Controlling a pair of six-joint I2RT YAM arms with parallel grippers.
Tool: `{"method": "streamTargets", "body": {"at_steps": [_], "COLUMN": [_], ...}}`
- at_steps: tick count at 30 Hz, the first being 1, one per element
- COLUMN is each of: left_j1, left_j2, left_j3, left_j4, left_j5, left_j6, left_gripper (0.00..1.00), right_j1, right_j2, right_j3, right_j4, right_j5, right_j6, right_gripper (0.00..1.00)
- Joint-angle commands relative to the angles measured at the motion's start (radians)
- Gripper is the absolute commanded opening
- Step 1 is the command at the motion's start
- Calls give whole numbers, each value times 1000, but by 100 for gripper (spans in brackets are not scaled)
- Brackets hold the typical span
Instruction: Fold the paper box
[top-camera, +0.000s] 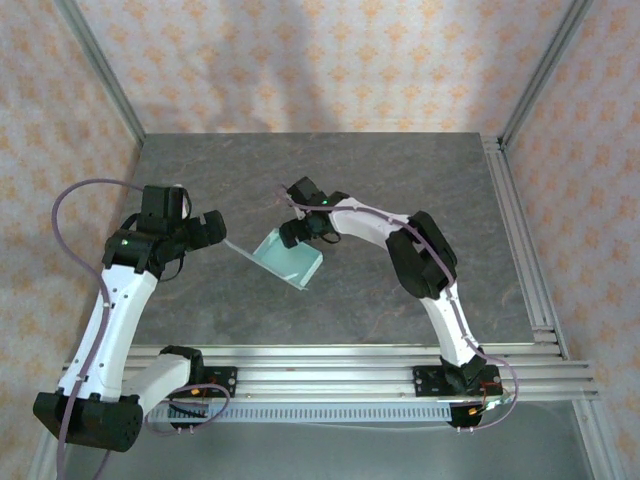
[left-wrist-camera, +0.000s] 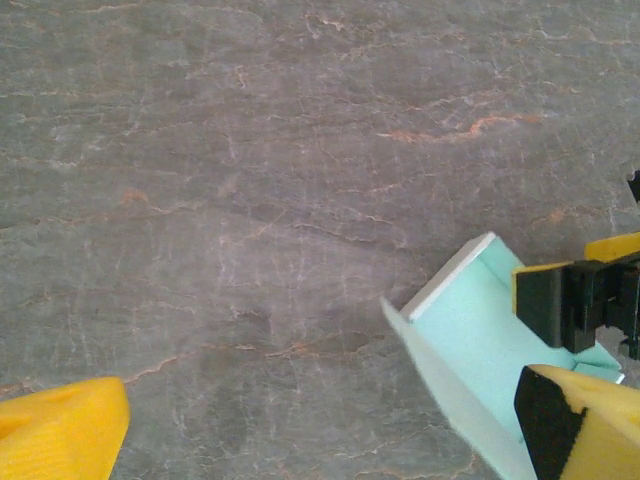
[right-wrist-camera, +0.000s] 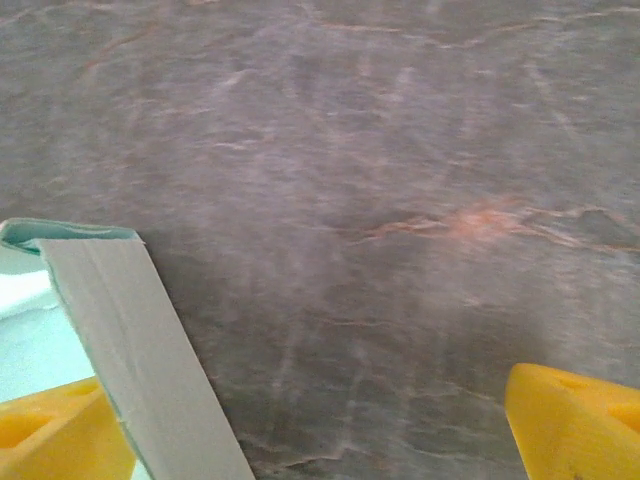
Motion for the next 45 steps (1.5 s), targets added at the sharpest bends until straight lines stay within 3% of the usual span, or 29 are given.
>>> {"method": "streamTargets", "body": {"at_steps": [1,12,22,25,33,41,45], "left_j1": [6,7,5,1,-99,-153,-159], "left_j2": [22,63,70,65,22,21,22], "left_j3": [11,0,-48,-79,-198,-249,-262], "left_j4": [0,58,121,154,285,321,327], "left_j5": [34,94,133,148,72,-3,-20], "left_j6": [19,2,-46,-71,-228,-339,-372], "left_gripper": [100,100,100,100,100,100,100], "right_j1": [-56,-239,-278,-288,-274,-151,-91], "right_j2": [-41,-264,-576,-628,-587,-461,-409], "right_j3": [-10,-319,-624,-708,-822,-735,-688], "right_j4": [-32,63,263,280,392,489,560], "right_j5": [89,99,85,93,-37,-62,-94], "right_j6": [67,176,137,138,160,225,259], "right_gripper": [90,89,88,81,58,55,63]}}
